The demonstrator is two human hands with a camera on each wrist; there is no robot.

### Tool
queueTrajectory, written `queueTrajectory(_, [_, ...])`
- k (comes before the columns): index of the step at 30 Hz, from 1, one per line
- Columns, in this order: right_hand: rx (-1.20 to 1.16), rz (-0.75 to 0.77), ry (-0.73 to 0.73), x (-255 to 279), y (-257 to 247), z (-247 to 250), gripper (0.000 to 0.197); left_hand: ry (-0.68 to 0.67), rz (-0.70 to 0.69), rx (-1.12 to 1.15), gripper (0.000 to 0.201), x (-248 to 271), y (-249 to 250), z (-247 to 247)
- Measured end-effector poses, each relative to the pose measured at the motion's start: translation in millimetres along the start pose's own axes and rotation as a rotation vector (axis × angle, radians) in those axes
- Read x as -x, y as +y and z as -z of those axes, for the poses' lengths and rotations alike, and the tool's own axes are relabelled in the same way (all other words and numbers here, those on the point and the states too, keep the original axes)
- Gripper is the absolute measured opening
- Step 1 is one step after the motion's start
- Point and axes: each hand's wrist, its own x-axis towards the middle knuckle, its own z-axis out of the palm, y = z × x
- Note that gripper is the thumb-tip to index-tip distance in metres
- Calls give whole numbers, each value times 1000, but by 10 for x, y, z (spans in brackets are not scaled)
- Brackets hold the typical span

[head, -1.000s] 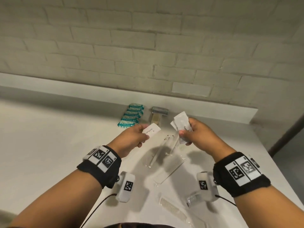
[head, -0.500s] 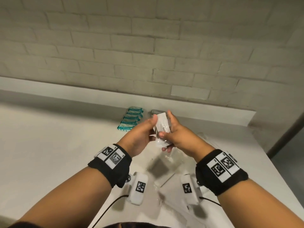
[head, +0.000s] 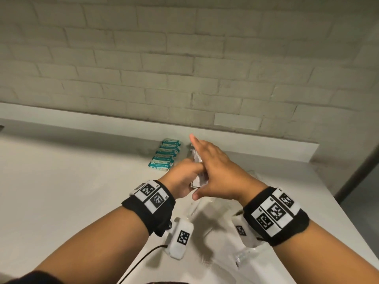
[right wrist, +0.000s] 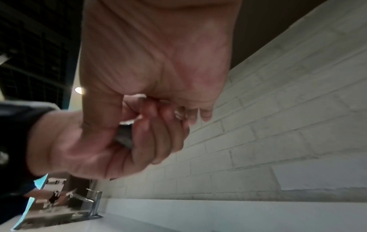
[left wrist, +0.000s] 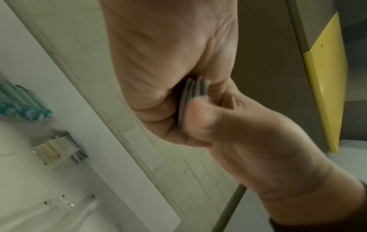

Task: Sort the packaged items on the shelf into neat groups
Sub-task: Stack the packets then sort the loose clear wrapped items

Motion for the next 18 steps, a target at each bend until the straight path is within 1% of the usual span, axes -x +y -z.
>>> queueTrajectory(1, [23, 18, 46, -11, 5, -13, 129, 10, -1, 9, 22, 2, -1, -8])
queueTrajectory(3, [17, 13, 122, -7, 21, -15, 120, 14, 3, 81, 19, -8, 3, -14])
queueTrajectory(5, [-21, 10, 115, 18, 49, -12, 120, 9, 6, 136, 18, -22, 10, -14])
queueTrajectory(6, [-15, 23, 106, 22, 51, -14, 120, 8, 6, 135, 17, -20, 10, -16])
queueTrajectory(9, [27, 46, 142, 25, 15, -11, 112, -13, 54, 125, 21, -11, 36, -45])
queueTrajectory(10, [30, 38, 143, 18, 8, -2, 113, -15, 63, 122, 23, -31, 50, -47])
queueTrajectory(11, [-8, 23, 136, 5, 10, 7, 117, -21, 56, 138, 25, -50, 77, -50])
queueTrajectory(12, [-117, -14, 134, -17, 18, 32, 122, -20, 34, 174, 26, -71, 126, -46])
queueTrajectory(13, [-280, -63, 155, -48, 30, 58, 123, -14, 1, 241, 26, -103, 174, -32])
queueTrajectory(14, [-460, -132, 199, -85, 37, 89, 116, 5, -39, 309, 25, -129, 235, -14])
queueTrajectory(15, [-630, -194, 253, -133, 62, 130, 101, 23, -83, 376, 24, -172, 295, 9])
queueTrajectory(16, [-765, -257, 279, -178, 69, 180, 83, 42, -127, 426, 23, -222, 355, 23])
queueTrajectory(18, [-996, -337, 242, -273, 87, 215, 48, 58, -206, 458, 23, -308, 446, 7])
